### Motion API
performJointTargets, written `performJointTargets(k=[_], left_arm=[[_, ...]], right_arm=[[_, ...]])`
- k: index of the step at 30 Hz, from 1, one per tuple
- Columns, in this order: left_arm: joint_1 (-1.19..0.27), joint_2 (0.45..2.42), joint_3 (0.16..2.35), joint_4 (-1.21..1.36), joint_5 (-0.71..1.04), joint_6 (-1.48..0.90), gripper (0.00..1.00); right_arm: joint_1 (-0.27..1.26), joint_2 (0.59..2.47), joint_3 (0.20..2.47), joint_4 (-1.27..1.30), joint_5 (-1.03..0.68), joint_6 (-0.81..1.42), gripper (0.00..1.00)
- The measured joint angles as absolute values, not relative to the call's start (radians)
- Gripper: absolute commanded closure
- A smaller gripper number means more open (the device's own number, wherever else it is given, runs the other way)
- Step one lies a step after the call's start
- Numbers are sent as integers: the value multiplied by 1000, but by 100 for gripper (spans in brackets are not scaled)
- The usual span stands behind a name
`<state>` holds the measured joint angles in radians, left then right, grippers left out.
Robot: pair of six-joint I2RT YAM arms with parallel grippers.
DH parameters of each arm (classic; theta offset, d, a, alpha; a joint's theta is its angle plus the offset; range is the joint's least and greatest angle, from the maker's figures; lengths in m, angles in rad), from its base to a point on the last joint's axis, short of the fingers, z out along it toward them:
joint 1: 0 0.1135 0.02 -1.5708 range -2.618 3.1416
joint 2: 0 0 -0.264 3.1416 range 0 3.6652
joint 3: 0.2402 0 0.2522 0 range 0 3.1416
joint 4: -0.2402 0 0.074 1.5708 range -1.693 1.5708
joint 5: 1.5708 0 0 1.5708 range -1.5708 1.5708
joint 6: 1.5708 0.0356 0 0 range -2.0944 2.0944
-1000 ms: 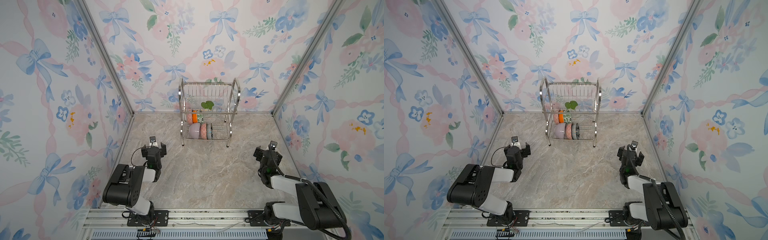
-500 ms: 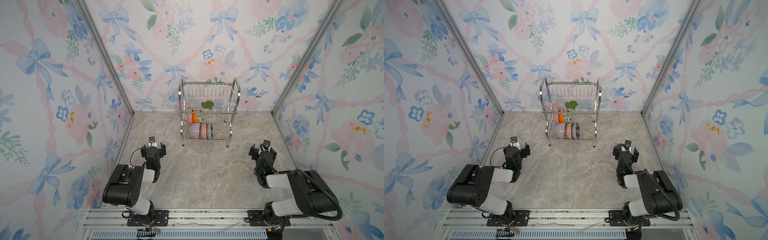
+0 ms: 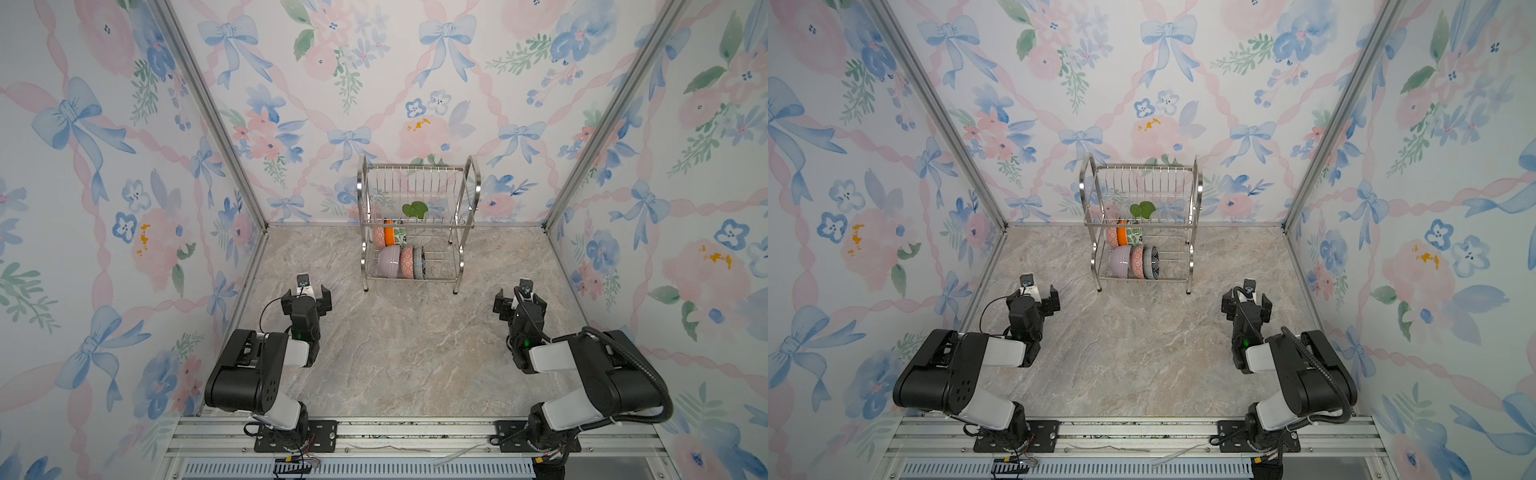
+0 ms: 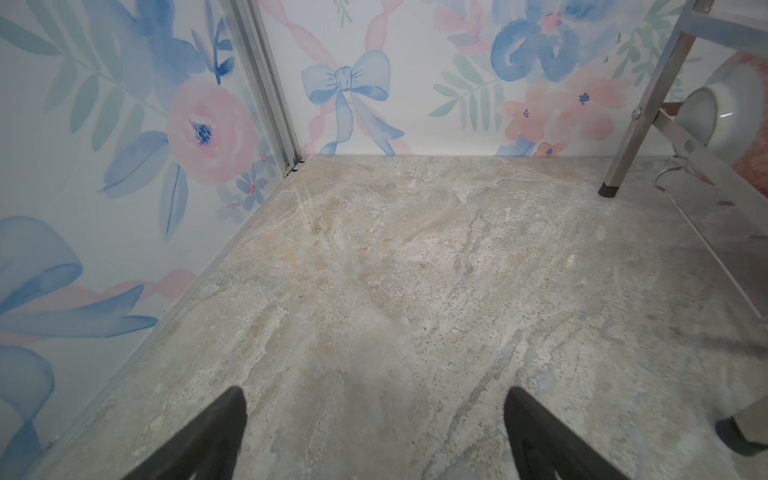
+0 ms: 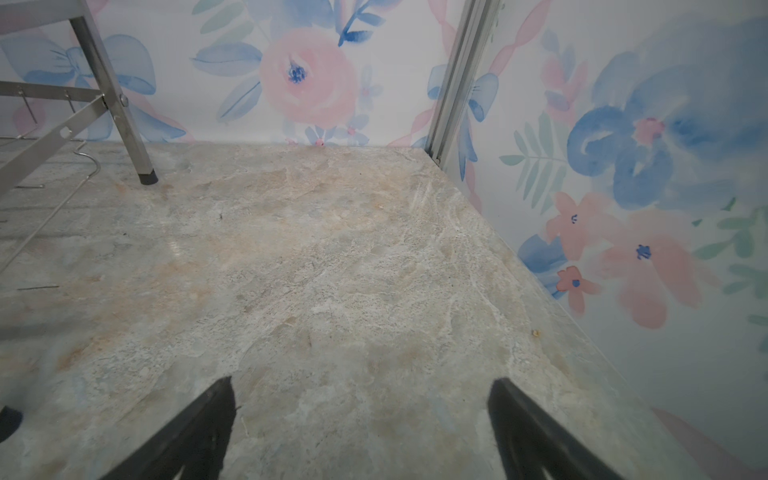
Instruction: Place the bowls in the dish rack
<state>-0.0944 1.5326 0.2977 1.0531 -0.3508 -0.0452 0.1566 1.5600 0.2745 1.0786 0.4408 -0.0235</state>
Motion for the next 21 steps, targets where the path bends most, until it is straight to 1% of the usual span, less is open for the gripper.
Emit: performJointTargets(k=[3,9,21], left_arm=[[-90,1549,235,1155,-338,-44,2],[-90,1551,232,1167,-315,-45,2],[-90,1551,233,1174,-310,-45,2]], right_arm=[[152,1562,284,1057,431,-23,4],[114,1562,353,996,381,-8,3],[99,1562,357,952,345,0,3]])
